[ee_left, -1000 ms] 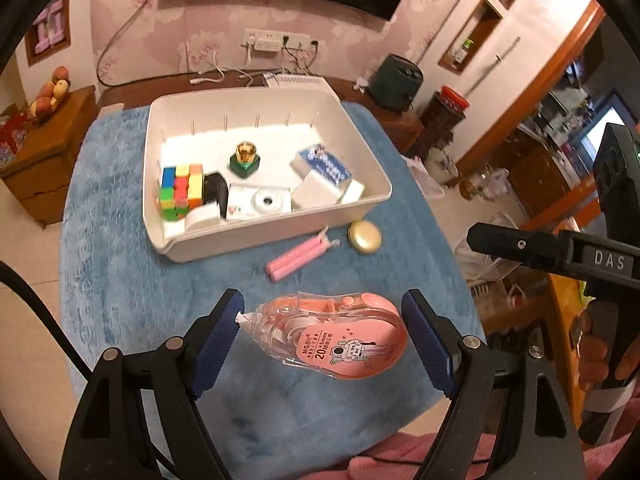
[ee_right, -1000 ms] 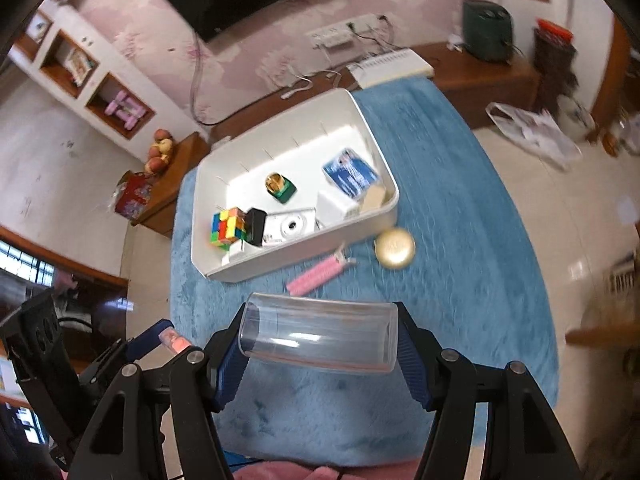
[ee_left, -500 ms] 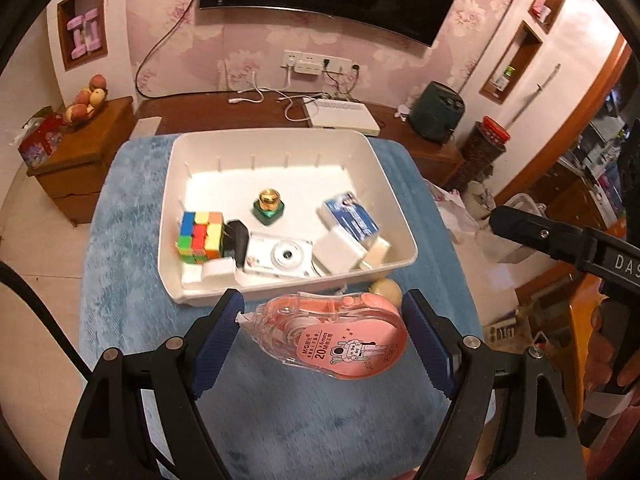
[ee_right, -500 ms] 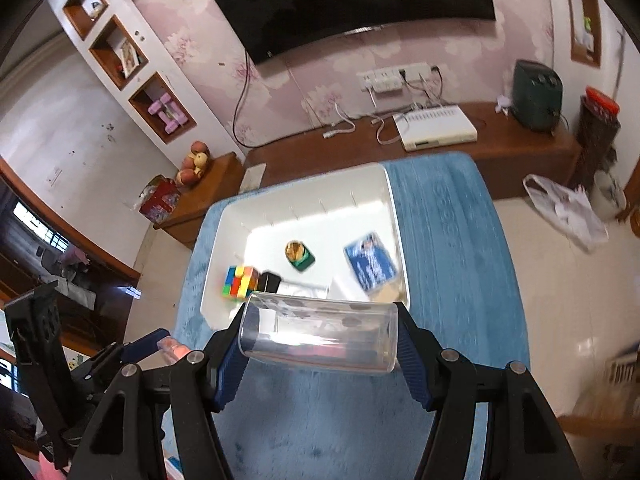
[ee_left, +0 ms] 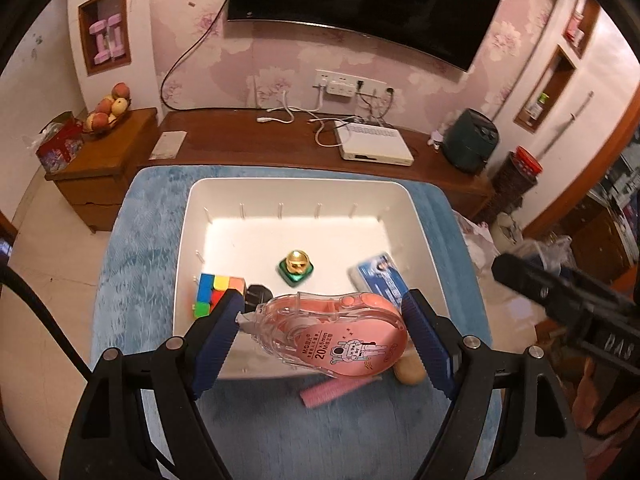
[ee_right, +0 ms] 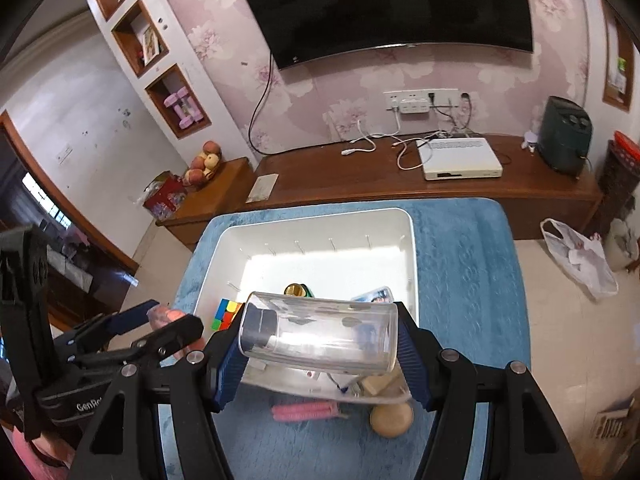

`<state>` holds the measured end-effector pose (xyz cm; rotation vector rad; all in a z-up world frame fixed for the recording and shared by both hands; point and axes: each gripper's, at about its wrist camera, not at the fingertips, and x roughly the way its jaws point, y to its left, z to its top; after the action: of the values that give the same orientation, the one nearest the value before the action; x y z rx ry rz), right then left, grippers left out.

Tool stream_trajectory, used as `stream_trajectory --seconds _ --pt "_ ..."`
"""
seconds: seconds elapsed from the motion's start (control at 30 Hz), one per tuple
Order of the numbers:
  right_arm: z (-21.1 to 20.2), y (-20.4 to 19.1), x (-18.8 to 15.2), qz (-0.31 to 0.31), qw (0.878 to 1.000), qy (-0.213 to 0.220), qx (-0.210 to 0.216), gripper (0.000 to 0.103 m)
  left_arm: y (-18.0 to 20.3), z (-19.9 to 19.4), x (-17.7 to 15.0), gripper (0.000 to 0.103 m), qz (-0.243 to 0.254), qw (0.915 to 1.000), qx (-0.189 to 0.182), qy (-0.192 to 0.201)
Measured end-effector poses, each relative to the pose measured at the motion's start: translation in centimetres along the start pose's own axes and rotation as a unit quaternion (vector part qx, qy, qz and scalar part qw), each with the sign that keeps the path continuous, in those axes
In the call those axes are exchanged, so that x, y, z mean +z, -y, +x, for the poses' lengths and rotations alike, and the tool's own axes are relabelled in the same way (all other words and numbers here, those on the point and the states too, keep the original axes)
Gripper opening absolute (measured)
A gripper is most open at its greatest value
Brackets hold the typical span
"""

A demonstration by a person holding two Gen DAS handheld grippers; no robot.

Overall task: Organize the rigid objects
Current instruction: 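Lift and carry the tape dispenser with the left tool while the right tool carries the cup to the tray, then lower the tape dispenser into the tray and open the left tool while the right tool releases the cup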

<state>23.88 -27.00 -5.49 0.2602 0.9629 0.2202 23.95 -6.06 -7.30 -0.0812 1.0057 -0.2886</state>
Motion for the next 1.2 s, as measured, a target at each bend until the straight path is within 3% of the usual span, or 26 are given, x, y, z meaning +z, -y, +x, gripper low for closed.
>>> stream_trajectory --seconds 0.53,1.1,1.2 --pt "9.0 2.7 1.6 -0.01 0.999 -0.051 0.017 0.067 -0.2 7.7 1.1 0.083 -0.018 0.997 0.044 -0.061" --pt "11.8 2.8 2.6 -0.016 0.998 -0.06 0.023 0.067 -1.2 10.4 2.1 0.083 -0.033 0.9944 0.062 -0.079" --pt "11.5 2.6 2.6 -0.018 0.998 -0.057 0.02 0.081 -1.4 10.4 2.1 0.084 -0.037 0.994 0.065 -0.079"
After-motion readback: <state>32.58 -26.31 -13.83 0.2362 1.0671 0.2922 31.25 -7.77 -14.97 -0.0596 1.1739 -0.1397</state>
